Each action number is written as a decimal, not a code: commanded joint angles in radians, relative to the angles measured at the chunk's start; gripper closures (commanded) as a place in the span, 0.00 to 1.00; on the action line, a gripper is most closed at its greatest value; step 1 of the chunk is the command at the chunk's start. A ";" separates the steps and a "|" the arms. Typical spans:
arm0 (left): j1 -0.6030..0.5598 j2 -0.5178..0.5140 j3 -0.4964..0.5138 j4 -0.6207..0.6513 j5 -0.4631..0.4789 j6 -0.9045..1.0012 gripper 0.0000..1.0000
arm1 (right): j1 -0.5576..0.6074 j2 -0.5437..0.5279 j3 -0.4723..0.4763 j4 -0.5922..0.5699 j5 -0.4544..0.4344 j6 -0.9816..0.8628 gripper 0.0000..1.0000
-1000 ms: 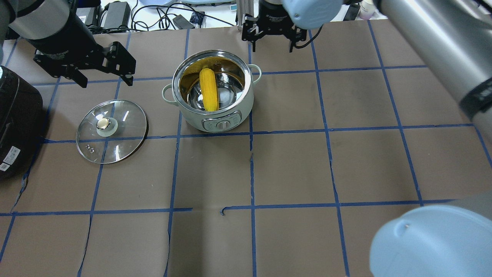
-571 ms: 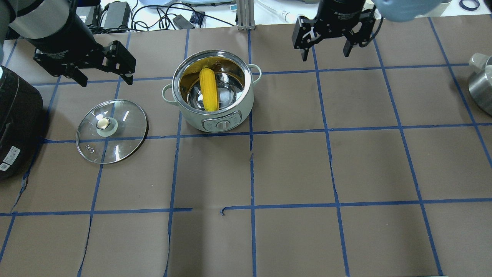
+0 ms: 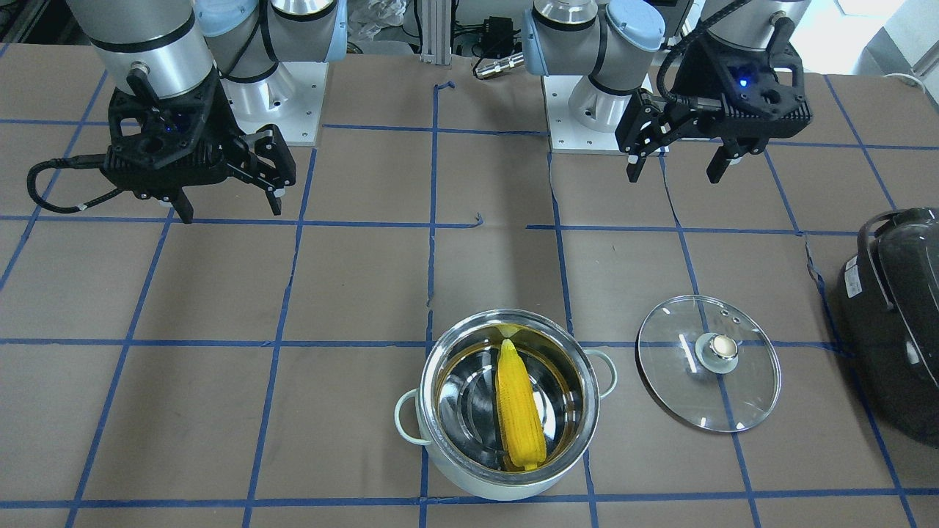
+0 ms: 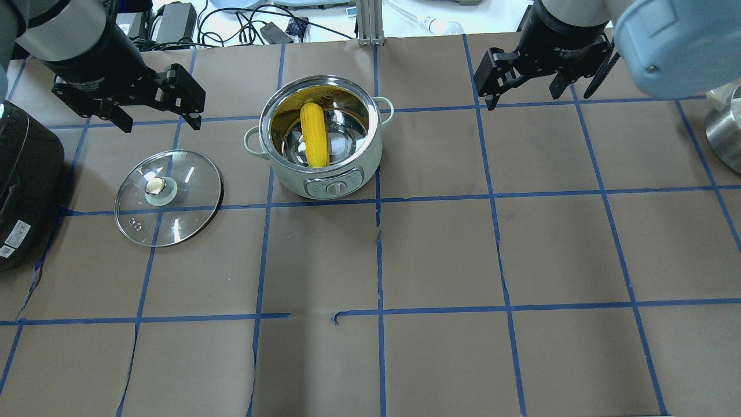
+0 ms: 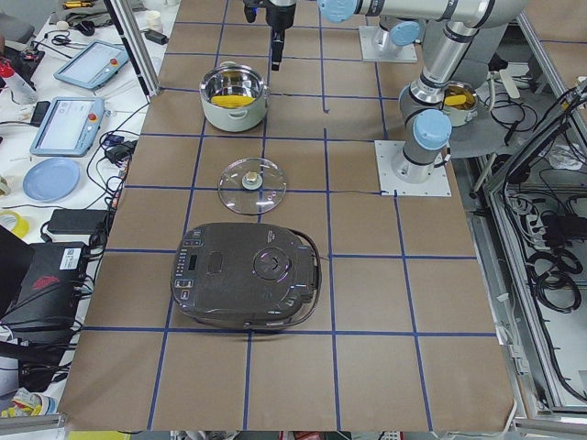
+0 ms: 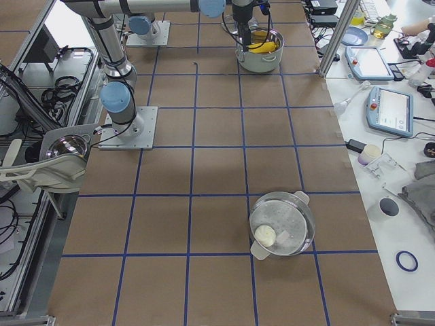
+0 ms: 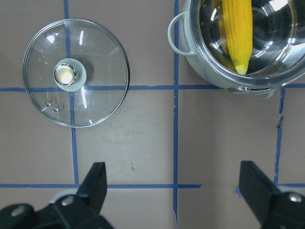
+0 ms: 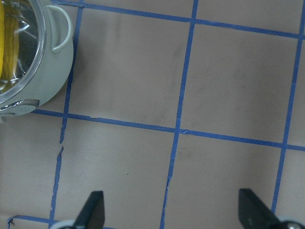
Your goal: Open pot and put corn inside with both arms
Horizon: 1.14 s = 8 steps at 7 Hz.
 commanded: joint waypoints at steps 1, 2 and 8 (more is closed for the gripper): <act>-0.003 0.005 -0.006 -0.001 0.000 -0.002 0.00 | -0.002 -0.004 -0.018 0.002 0.004 -0.001 0.00; -0.007 0.003 -0.006 0.000 0.000 -0.006 0.00 | -0.002 -0.004 -0.018 0.001 0.001 -0.001 0.00; -0.015 0.000 -0.003 0.027 -0.015 -0.011 0.00 | -0.004 -0.002 -0.018 -0.013 -0.005 -0.004 0.00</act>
